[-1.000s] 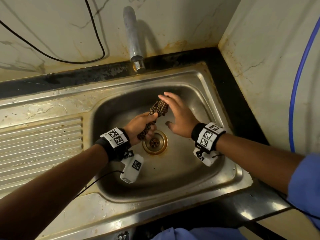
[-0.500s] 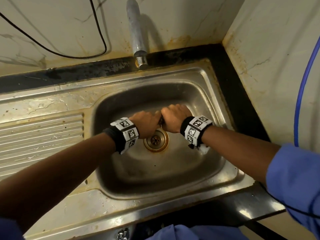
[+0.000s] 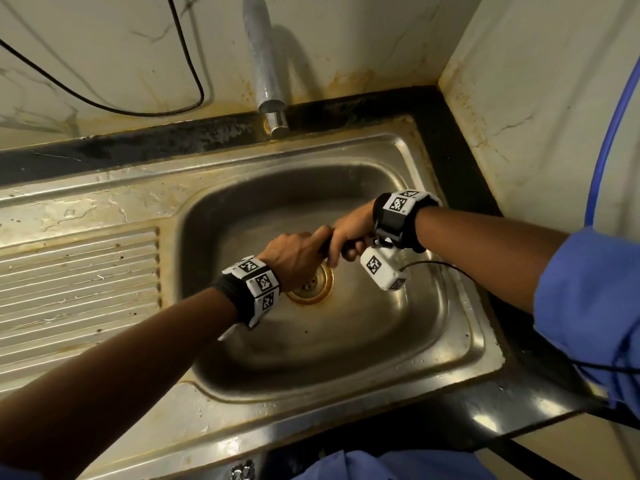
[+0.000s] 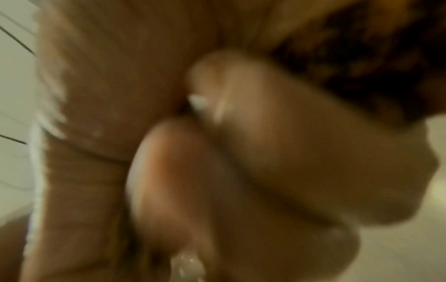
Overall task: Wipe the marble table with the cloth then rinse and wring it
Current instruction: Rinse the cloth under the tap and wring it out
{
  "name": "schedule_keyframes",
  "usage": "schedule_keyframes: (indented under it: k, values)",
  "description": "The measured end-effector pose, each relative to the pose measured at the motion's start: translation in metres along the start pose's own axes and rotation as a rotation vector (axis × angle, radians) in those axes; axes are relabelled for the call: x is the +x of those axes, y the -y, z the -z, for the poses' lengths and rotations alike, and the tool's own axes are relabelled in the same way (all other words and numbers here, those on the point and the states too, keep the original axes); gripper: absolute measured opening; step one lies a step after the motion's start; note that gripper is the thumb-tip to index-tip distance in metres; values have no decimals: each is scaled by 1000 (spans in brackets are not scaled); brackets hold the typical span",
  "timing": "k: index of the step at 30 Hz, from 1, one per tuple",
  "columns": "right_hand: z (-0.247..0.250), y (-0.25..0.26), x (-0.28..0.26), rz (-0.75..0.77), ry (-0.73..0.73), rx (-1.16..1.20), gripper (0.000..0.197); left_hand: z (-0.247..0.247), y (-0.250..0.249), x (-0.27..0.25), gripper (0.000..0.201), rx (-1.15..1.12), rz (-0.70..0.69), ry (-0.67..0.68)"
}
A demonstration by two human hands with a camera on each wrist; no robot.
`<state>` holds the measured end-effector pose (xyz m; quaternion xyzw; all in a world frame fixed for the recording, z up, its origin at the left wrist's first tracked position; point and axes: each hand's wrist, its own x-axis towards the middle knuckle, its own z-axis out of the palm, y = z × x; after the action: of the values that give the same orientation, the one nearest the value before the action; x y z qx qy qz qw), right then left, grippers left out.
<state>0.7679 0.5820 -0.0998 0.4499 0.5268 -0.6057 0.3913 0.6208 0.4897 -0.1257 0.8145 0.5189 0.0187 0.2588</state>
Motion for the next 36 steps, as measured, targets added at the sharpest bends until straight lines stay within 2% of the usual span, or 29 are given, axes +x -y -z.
schedule_keyframes:
  k: [1,2,4,5,7,8,10,13,15,17,18,20,21,23,26,28,30,32,34,36]
  values:
    - [0,-1,-3,76,-60,23,10,0,-1,-1,27,-64,38,-1]
    - [0,-2,-4,176,-137,77,22,0,1,-2,31,-130,98,-15]
    - [3,-10,-5,374,-344,202,62,2,6,-2,36,-301,269,-83]
    - [2,-15,-6,467,-495,196,74,3,8,-2,35,-464,359,-117]
    - [-3,-25,-9,625,-789,93,80,5,10,0,27,-948,522,-119]
    - [-6,-31,-8,696,-884,48,82,7,9,-1,22,-1179,579,-96]
    - [-20,-39,-5,785,-1006,-69,91,13,6,-3,15,-1477,621,-28]
    - [-38,-39,8,765,-1193,-230,101,22,-2,-4,15,-1656,588,156]
    - [-45,-33,16,798,-1295,-346,93,26,-10,-5,12,-1682,550,330]
    - [-47,-27,18,839,-1349,-440,77,28,-15,-4,6,-1560,524,371]
    - [-46,-25,18,822,-1355,-453,64,29,-14,-3,5,-1392,511,337]
    - [-44,-21,16,745,-1358,-535,25,29,-11,2,10,-838,444,274]
    - [-44,-18,12,653,-1329,-615,13,28,-9,4,14,-560,406,262]
    - [-49,-12,7,434,-1197,-752,16,23,-4,6,17,-187,367,242]
    - [-55,4,-1,207,-1032,-678,19,6,0,11,17,79,329,167]
    - [-53,11,-2,99,-797,-493,17,-1,2,13,17,166,282,143]
    - [-50,12,0,54,-587,-236,14,-3,4,14,16,200,226,102]
    - [-46,5,0,12,-411,93,23,-4,7,15,17,210,151,38]
    - [-45,-4,-3,11,-151,411,36,-3,6,15,16,226,73,-21]
    - [-40,-13,-5,51,55,571,37,-1,6,19,15,211,2,-100]
